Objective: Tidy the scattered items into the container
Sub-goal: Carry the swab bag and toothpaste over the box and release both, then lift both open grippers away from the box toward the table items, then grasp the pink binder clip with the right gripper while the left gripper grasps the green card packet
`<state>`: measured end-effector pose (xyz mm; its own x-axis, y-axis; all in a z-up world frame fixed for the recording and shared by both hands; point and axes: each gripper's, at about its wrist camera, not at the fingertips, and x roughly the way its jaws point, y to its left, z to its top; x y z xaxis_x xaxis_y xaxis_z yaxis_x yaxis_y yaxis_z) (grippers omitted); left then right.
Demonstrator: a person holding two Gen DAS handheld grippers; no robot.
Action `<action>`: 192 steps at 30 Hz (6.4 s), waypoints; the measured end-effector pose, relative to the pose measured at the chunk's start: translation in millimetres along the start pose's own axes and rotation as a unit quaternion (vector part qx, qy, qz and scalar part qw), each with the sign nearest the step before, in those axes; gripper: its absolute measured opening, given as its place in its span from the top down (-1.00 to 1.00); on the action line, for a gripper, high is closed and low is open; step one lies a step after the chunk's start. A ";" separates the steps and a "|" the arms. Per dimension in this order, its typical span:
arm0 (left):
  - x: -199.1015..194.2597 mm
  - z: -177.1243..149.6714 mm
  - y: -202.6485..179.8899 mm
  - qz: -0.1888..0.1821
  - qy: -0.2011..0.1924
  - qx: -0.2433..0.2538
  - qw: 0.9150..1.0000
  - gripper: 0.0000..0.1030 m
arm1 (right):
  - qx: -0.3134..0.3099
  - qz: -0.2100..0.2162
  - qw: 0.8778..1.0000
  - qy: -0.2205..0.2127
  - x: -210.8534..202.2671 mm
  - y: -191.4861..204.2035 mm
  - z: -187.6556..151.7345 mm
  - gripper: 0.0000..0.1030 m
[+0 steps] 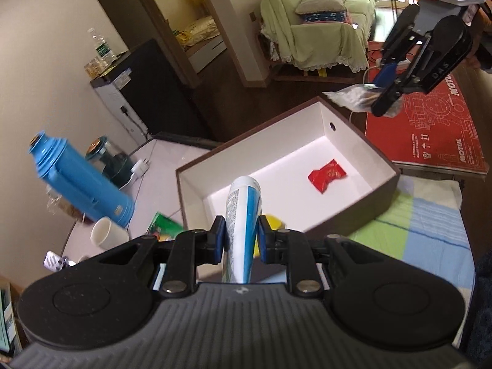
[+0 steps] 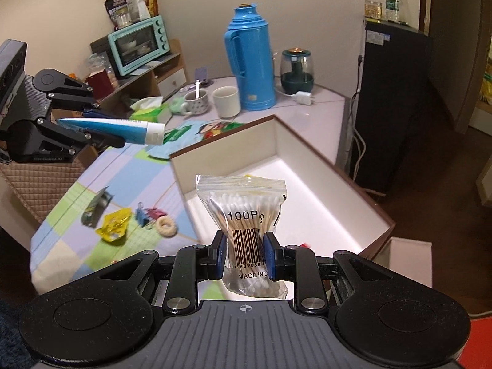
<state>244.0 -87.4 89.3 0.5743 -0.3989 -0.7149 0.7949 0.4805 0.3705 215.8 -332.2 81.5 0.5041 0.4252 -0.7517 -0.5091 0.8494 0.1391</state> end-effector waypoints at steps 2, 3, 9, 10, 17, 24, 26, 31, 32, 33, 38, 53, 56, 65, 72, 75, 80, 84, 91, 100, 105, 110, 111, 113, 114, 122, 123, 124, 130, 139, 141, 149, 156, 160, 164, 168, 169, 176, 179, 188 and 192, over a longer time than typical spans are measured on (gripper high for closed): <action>14.7 10.5 1.6 -0.002 0.004 0.008 1.000 0.66 | -0.001 -0.002 1.000 0.003 4.5 -9.8 5.4 0.52; 22.9 15.1 2.5 -0.004 0.008 0.011 1.000 0.66 | -0.002 -0.004 1.000 0.005 6.7 -14.7 8.1 0.52; 72.6 35.0 6.1 -0.021 0.036 0.028 0.999 0.66 | -0.005 -0.011 1.000 0.016 20.2 -44.2 24.4 0.52; 80.4 37.2 6.4 -0.023 0.041 0.031 0.998 0.66 | -0.006 -0.012 1.000 0.017 22.5 -49.1 27.2 0.52; 132.3 47.6 9.6 -0.043 0.069 0.041 0.996 0.66 | -0.001 -0.011 0.999 0.048 58.2 -81.0 36.4 0.52; 187.6 52.3 5.4 -0.063 0.096 0.040 0.993 0.66 | 0.007 -0.010 0.996 0.087 112.7 -104.4 37.7 0.52; 203.9 52.5 3.2 -0.069 0.102 0.040 0.992 0.66 | 0.008 -0.009 0.995 0.101 128.8 -109.5 36.9 0.52; 244.1 50.1 -1.4 -0.077 0.121 0.040 0.989 0.66 | 0.003 -0.011 0.992 0.129 160.3 -121.4 35.2 0.52; 251.9 49.4 -1.9 -0.078 0.125 0.041 0.988 0.66 | 0.003 -0.012 0.991 0.133 165.2 -124.2 35.1 0.52; 259.1 48.6 -2.6 -0.077 0.128 0.043 0.988 0.66 | 0.003 -0.012 0.990 0.138 169.8 -126.7 34.6 0.52; 287.8 45.5 -4.1 -0.083 0.140 0.042 0.986 0.66 | -0.008 -0.014 0.987 0.159 186.6 -135.7 31.2 0.52; 309.1 35.2 -0.4 -0.087 0.131 0.045 0.986 0.58 | -0.060 -0.018 0.980 0.190 205.8 -129.3 20.0 0.51; 310.4 32.7 0.1 -0.080 0.129 0.047 0.987 0.15 | -0.070 -0.014 0.978 0.195 209.5 -125.3 17.6 0.16; 300.5 28.5 9.4 -0.078 0.135 0.034 0.987 0.10 | -0.065 -0.005 0.980 0.187 200.6 -125.4 14.3 -0.17; 287.4 19.2 16.3 -0.065 0.155 0.014 0.986 0.10 | -0.032 0.004 0.983 0.179 189.4 -133.1 12.4 -0.18; 280.9 14.9 20.1 -0.056 0.165 0.004 0.985 0.10 | -0.022 0.012 0.985 0.171 182.8 -128.7 11.4 -0.61; 266.3 13.0 24.3 -0.044 0.173 -0.016 0.984 0.05 | -0.021 0.010 0.986 0.165 174.6 -116.5 6.2 -0.63; 253.6 15.4 26.2 -0.031 0.171 -0.032 0.984 -0.25 | -0.009 0.010 0.988 0.157 168.8 -108.1 6.3 -0.64; 223.3 24.3 18.1 -0.014 0.152 -0.042 0.987 -0.52 | -0.007 -0.003 0.992 0.129 151.7 -87.7 5.1 -0.99; 186.6 32.6 2.1 0.010 0.133 -0.038 0.990 -0.80 | 0.015 -0.043 0.995 0.094 124.4 -68.5 0.9 -0.99; 167.9 35.3 -9.6 0.015 0.121 -0.033 0.992 -0.86 | 0.037 -0.056 0.995 0.075 106.1 -60.7 -3.2 -0.99; 151.0 36.3 -18.8 0.017 0.112 -0.030 0.993 -0.88 | 0.056 -0.073 0.994 0.058 89.2 -52.4 -9.1 -0.99; 147.7 36.3 -20.2 0.017 0.110 -0.031 0.993 -0.88 | 0.059 -0.076 0.994 0.055 86.8 -50.6 -10.4 -0.99; 141.3 36.1 -22.9 0.017 0.106 -0.033 0.994 -0.88 | 0.065 -0.083 0.993 0.050 82.3 -47.2 -13.2 -0.99; 138.2 35.9 -24.1 0.017 0.104 -0.034 0.994 -0.88 | 0.068 -0.088 0.993 0.047 80.0 -45.5 -14.6 -0.99; 118.6 29.3 -33.0 0.024 0.091 -0.051 0.994 -0.90 | 0.102 -0.114 0.988 0.023 62.2 -33.6 -27.6 -0.99; 116.2 28.4 -34.1 0.024 0.089 -0.053 0.994 -0.91 | 0.105 -0.117 0.987 0.019 59.7 -31.6 -28.9 -0.99; 113.9 26.9 -35.3 0.024 0.088 -0.055 0.994 -0.91 | 0.109 -0.121 0.987 0.015 57.2 -29.6 -30.2 -0.99; 99.6 17.9 -41.4 0.014 0.079 -0.065 0.995 -0.92 | 0.133 -0.134 0.982 0.002 48.9 -19.2 -37.3 -0.99; 79.9 6.8 -47.1 0.009 0.062 -0.073 0.995 -0.92 | 0.145 -0.145 0.979 -0.004 43.1 -1.3 -40.6 -0.99; 75.9 4.1 -48.2 0.007 0.058 -0.075 0.995 -0.92 | 0.146 -0.146 0.978 -0.004 42.7 3.2 -41.7 -0.99; 53.9 -14.9 -46.2 0.000 0.040 -0.092 0.995 -0.92 | 0.167 -0.151 0.974 -0.019 40.2 22.4 -44.8 -0.99; 27.5 -43.6 -40.6 -0.001 0.026 -0.114 0.993 -0.92 | 0.186 -0.153 0.970 -0.041 37.0 42.6 -46.9 -0.99; 6.8 -72.1 -34.1 0.004 0.024 -0.132 0.991 -0.92 | 0.190 -0.148 0.969 -0.060 33.9 54.2 -48.5 -0.99; -14.9 -108.1 -23.4 0.019 0.032 -0.156 0.987 -0.92 | 0.191 -0.138 0.968 -0.082 29.9 67.5 -49.2 -0.99; -37.2 -145.3 -12.3 0.036 0.043 -0.189 0.980 -0.92 | 0.185 -0.118 0.971 -0.098 29.5 82.6 -46.9 -0.99; -42.9 -154.4 -9.9 0.040 0.045 -0.198 0.978 -0.92 | 0.183 -0.112 0.972 -0.101 29.9 87.0 -46.5 -0.99; -72.7 -214.6 1.3 0.065 0.071 -0.274 0.957 -0.93 | 0.137 -0.052 0.984 -0.096 47.3 124.9 -41.1 -0.99; -79.5 -236.7 4.8 0.073 0.084 -0.306 0.945 -0.93 | 0.107 -0.032 0.990 -0.081 64.2 142.8 -40.0 -0.99; -79.1 -286.4 16.3 0.090 0.119 -0.375 0.915 -0.93 | 0.024 -0.018 1.000 -0.010 135.8 184.3 -38.3 -0.99; -71.9 -294.6 24.3 0.090 0.123 -0.389 0.908 -0.93 | 0.020 -0.004 0.999 0.025 171.9 189.2 -33.9 -0.99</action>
<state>164.4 183.0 -25.0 0.5435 -0.1179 -0.8311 0.2582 0.9656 0.0319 182.5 -109.0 -43.2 0.4723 0.4022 -0.7843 -0.4757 0.8654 0.1573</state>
